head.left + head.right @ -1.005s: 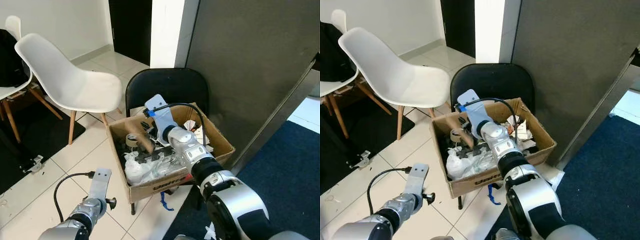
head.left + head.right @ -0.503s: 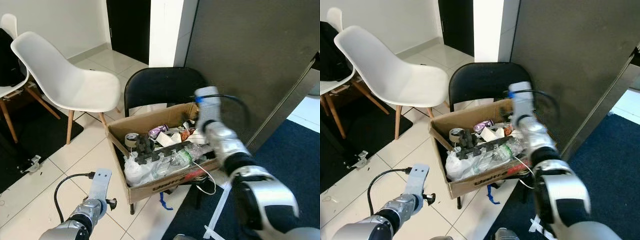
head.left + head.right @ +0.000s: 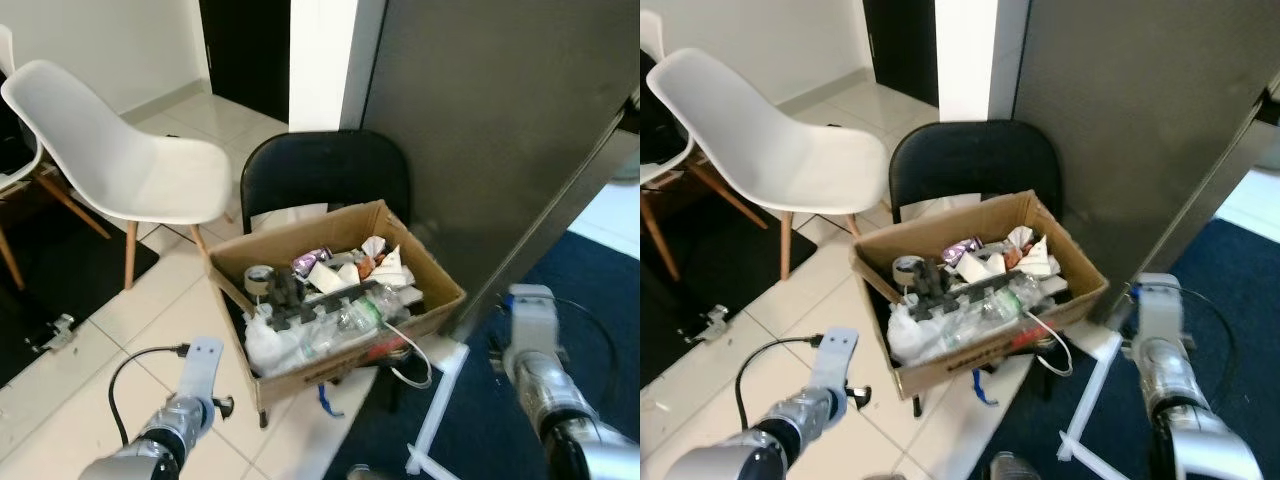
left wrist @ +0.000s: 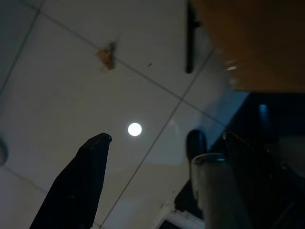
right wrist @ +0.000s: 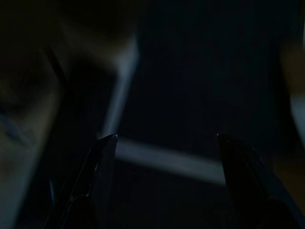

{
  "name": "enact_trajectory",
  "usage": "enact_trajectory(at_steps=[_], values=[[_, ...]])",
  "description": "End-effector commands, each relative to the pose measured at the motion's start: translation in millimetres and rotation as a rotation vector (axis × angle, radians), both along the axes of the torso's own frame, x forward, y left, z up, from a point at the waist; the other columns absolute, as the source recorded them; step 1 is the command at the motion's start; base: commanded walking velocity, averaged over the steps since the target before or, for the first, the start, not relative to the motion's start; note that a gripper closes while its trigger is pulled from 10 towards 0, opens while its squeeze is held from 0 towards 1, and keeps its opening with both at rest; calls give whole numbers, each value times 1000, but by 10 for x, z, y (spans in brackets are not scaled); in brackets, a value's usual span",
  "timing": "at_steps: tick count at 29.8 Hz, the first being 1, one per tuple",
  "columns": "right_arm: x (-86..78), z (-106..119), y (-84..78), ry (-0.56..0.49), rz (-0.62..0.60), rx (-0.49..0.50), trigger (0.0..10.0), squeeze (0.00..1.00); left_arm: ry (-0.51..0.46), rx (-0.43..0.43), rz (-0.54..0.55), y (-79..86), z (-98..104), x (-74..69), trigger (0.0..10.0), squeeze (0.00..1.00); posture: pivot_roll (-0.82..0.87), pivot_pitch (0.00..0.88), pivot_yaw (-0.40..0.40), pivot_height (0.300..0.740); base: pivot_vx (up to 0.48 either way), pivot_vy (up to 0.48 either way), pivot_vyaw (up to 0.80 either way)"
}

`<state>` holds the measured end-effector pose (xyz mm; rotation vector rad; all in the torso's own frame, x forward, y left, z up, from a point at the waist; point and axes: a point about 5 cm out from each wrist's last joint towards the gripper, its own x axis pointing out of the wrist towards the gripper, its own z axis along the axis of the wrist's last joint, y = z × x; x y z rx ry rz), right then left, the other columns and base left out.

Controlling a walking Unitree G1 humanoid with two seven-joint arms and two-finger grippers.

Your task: Picking trash to rubbish bin

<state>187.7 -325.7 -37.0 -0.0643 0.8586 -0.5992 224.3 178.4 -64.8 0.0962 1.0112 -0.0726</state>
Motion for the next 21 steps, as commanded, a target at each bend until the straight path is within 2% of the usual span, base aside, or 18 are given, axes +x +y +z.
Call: enact_trajectory(at_steps=[1,2,3,4,5,8,11,15,21], values=[[-211,-130,28,62,-75,44,10000,0,8,6,-1,12,-9,-16,10000,0,17,0,-3,740,0,0,0],[-211,-130,28,62,-75,44,10000,0,8,6,-1,12,-9,-16,10000,0,17,0,-3,740,0,0,0],[-381,-234,80,127,-73,48,10000,0,9,7,-1,16,-9,-18,10000,0,16,0,1,740,0,0,0],[-381,-234,80,127,-73,48,10000,0,9,7,-1,16,-9,-18,10000,0,16,0,1,740,0,0,0],[-449,-276,110,157,-61,47,10000,0,9,7,0,18,-9,-18,10000,0,16,0,1,740,0,0,0],[-645,-408,241,275,36,40,10000,0,15,9,9,22,-12,-22,10000,0,15,0,3,740,0,0,0],[-744,-476,327,338,94,48,10000,0,20,12,6,22,-13,-23,10000,0,21,0,2,740,0,0,0],[-761,-502,378,352,128,56,10000,0,26,15,0,23,-14,-25,10000,0,21,0,2,740,-149,0,0],[-658,-493,436,348,215,44,10000,0,29,16,-16,15,-13,-23,10000,0,13,0,4,740,-304,0,0]])
